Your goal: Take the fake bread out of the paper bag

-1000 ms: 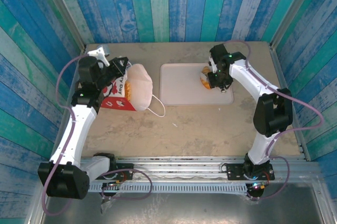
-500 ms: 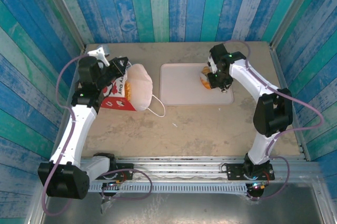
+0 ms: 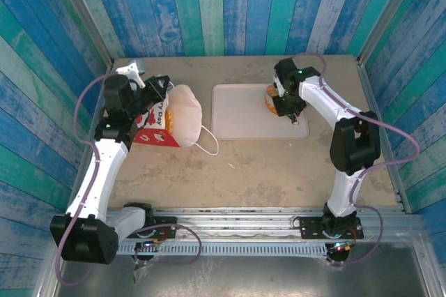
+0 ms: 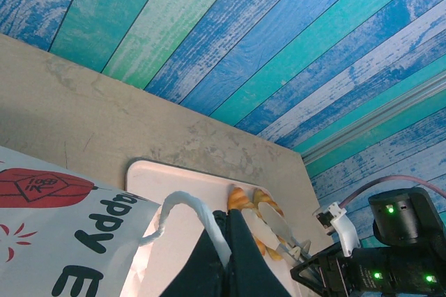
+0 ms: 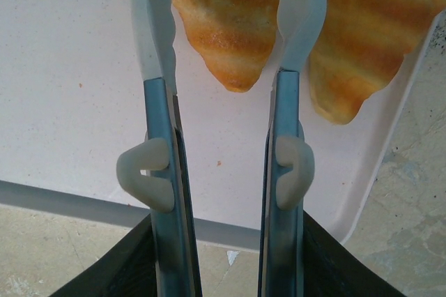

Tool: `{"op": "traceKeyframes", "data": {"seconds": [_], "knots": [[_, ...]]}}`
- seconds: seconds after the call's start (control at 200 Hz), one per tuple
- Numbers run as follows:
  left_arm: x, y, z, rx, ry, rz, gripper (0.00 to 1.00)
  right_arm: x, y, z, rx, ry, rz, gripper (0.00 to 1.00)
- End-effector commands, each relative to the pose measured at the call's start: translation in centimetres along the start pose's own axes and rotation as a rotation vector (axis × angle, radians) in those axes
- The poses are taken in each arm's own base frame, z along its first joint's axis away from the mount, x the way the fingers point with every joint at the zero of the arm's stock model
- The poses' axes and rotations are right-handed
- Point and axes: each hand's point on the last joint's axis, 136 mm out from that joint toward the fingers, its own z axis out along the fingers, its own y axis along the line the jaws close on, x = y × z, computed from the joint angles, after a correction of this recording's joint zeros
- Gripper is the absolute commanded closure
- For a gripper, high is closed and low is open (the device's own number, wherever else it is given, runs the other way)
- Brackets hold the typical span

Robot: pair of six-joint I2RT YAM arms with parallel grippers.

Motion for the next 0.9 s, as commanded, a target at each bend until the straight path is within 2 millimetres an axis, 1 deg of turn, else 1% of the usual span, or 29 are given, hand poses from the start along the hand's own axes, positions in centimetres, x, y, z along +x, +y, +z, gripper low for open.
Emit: {"op": "traceKeyframes", "data": {"seconds": [0.0, 0.235, 0.311, 0.446, 0.576, 0.711, 0.892], "knots": [[-0.7, -1.0, -0.8, 0.021, -0.032, 0.025, 0.96, -0.8, -0.4, -0.6, 0.013, -0.032, 0.04, 0.54], [-0.8, -1.0, -0.7, 0.024, -0.031, 0.017, 0.96, -0.9, -0.4, -1.1, 0.006, -0.071, 0.121, 0.54], [-0.7, -1.0, -0.7, 0.024, -0.031, 0.018, 0.96, -1.0, -0.2, -1.4, -0.011, -0.081, 0.14, 0.54], [-0.8, -1.0, -0.7, 0.025, -0.031, 0.018, 0.96, -0.8, 0.3, -1.7, -0.047, -0.093, 0.158, 0.54], [-0.7, -0.9, -0.7, 0.024, -0.028, 0.018, 0.96, -0.8, 0.3, -2.2, -0.051, -0.107, 0.158, 0.54], [-0.7, -0.9, -0.7, 0.022, -0.028, 0.022, 0.96, -1.0, 0.5, -3.4, -0.074, -0.135, 0.143, 0.52], [-0.8, -1.1, -0.9, 0.02, -0.031, 0.035, 0.96, -1.2, 0.1, -5.8, -0.074, -0.199, 0.12, 0.51]]}}
